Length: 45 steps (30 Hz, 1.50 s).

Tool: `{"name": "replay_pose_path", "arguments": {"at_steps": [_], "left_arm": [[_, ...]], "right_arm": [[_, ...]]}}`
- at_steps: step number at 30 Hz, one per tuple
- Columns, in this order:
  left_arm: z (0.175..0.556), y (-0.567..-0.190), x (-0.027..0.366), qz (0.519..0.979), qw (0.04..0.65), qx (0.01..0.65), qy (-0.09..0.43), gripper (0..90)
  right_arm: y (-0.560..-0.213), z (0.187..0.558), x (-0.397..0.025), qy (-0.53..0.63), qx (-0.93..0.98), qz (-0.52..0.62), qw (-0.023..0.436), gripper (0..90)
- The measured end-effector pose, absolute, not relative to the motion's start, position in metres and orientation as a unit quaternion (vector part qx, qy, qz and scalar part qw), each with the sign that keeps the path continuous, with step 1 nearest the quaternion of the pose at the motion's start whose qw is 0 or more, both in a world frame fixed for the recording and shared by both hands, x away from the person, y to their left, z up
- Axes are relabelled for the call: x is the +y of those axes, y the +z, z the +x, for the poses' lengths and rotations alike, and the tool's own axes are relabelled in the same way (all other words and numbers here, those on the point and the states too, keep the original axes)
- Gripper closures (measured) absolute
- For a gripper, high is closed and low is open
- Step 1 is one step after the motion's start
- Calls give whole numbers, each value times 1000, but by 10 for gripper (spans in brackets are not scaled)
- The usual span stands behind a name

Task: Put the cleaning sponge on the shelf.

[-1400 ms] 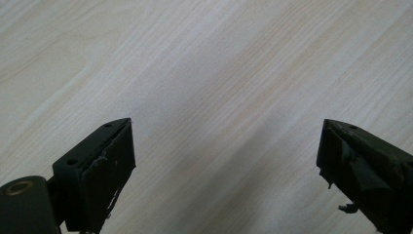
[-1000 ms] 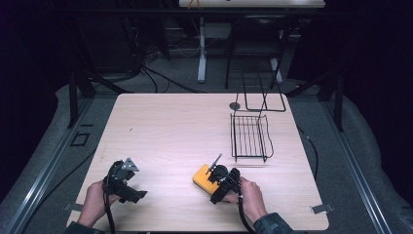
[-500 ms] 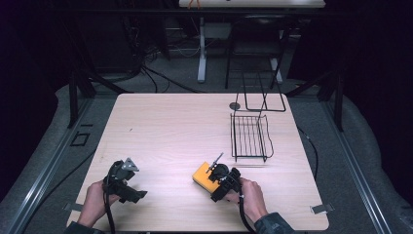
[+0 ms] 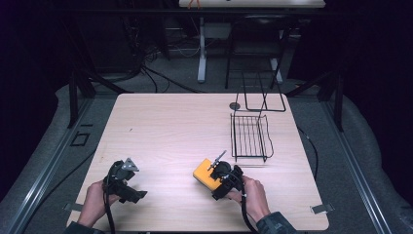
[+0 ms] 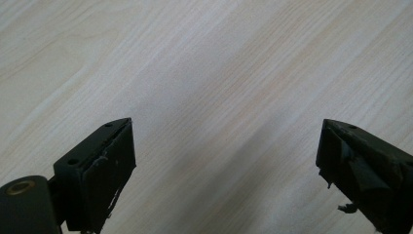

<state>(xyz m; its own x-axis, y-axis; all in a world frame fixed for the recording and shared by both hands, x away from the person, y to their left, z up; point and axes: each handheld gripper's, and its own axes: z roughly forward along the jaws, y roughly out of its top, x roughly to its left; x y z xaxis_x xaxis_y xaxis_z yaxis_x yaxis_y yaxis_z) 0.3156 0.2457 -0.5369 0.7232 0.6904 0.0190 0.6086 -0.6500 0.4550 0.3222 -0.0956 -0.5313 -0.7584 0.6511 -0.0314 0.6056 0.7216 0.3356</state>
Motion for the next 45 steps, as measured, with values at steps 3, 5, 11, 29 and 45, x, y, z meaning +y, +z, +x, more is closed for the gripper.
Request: {"name": "replay_pose_path", "arguments": {"at_steps": [3, 5, 11, 29, 45], "left_arm": [[316, -537, 246, 903, 213, 360, 95, 73], [316, -537, 246, 904, 214, 359, 95, 73], [316, -537, 246, 903, 214, 360, 95, 73], [316, -537, 246, 903, 215, 360, 96, 74], [316, -537, 245, 904, 212, 360, 97, 78]], "right_arm": [[-528, 322, -98, 154, 924, 341, 79, 222], [-526, 323, -101, 154, 923, 342, 83, 222], [-518, 324, -108, 163, 919, 347, 90, 223], [-498, 325, -127, 185, 907, 363, 111, 224], [-481, 327, -144, 204, 892, 380, 135, 225]]}}
